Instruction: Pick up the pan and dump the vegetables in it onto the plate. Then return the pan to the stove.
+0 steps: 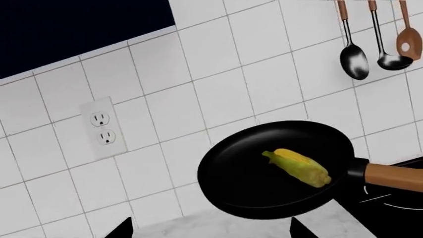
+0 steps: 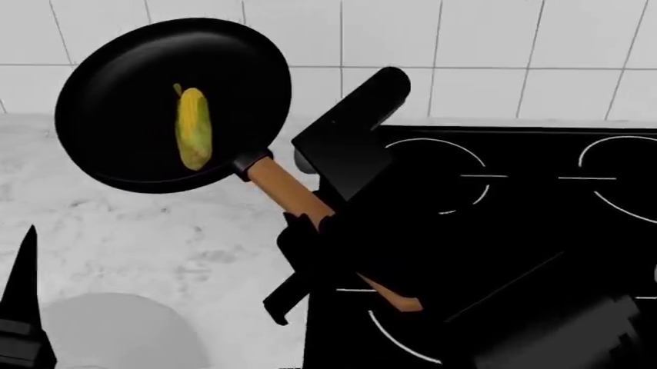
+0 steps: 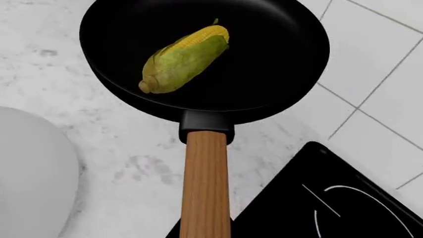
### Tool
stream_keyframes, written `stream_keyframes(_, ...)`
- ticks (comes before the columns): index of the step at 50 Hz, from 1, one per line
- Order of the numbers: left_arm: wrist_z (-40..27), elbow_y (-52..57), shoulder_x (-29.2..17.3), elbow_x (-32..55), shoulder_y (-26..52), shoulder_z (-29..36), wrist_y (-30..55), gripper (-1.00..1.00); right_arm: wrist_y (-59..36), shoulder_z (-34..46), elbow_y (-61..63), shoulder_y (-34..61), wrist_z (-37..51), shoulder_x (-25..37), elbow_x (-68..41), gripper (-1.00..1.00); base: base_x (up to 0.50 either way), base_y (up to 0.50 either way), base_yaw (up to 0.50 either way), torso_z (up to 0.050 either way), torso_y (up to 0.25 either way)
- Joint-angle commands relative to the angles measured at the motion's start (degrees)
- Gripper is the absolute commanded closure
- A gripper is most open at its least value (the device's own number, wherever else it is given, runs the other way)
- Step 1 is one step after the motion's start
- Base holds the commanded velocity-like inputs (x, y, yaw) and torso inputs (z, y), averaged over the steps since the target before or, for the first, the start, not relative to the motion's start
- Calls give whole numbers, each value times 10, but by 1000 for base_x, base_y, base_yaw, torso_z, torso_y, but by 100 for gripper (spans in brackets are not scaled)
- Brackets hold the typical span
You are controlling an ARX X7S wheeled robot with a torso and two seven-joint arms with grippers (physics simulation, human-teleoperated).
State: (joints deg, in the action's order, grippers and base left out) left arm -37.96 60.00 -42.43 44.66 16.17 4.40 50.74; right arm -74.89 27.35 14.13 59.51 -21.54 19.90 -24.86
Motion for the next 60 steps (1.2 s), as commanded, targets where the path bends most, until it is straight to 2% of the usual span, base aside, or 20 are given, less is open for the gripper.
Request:
stream_keyframes(1,-8,-8,-1,31,19,-17,-1,-100,19,-36,-1,24,-11,-11,22,100,0,500,0,0,0)
stream_keyframes(10,-18,-11,-10,35,23,-3,-9,-100,20,-51,-8,25,-4,-16,20,100,0,480,0,0,4)
stream_keyframes(19,-24,-15,-19,37,17,1,-25,-100,-4,-69,46,6,12,-10,10,100,0,0,0,0,2)
stream_keyframes(20,-23,-16,-19,36,16,3,-27,-100,2,-49,61,6,25,2,27,100,0,0,0,0,0)
stream_keyframes(31,-28,-18,-26,36,11,8,-41,-100,-53,-37,167,-10,56,13,22,100,0,0,0,0,3)
stream_keyframes(47,-32,-23,-35,31,-4,12,-66,-100,-80,-60,232,-45,69,23,5,100,0,0,0,0,3)
stream_keyframes(53,-32,-25,-40,28,-14,12,-78,-100,-80,-43,256,-50,88,44,18,100,0,0,0,0,2)
stream_keyframes(60,-35,-22,-44,29,-18,14,-85,-100,-132,-40,319,-46,111,45,13,100,0,0,0,0,3)
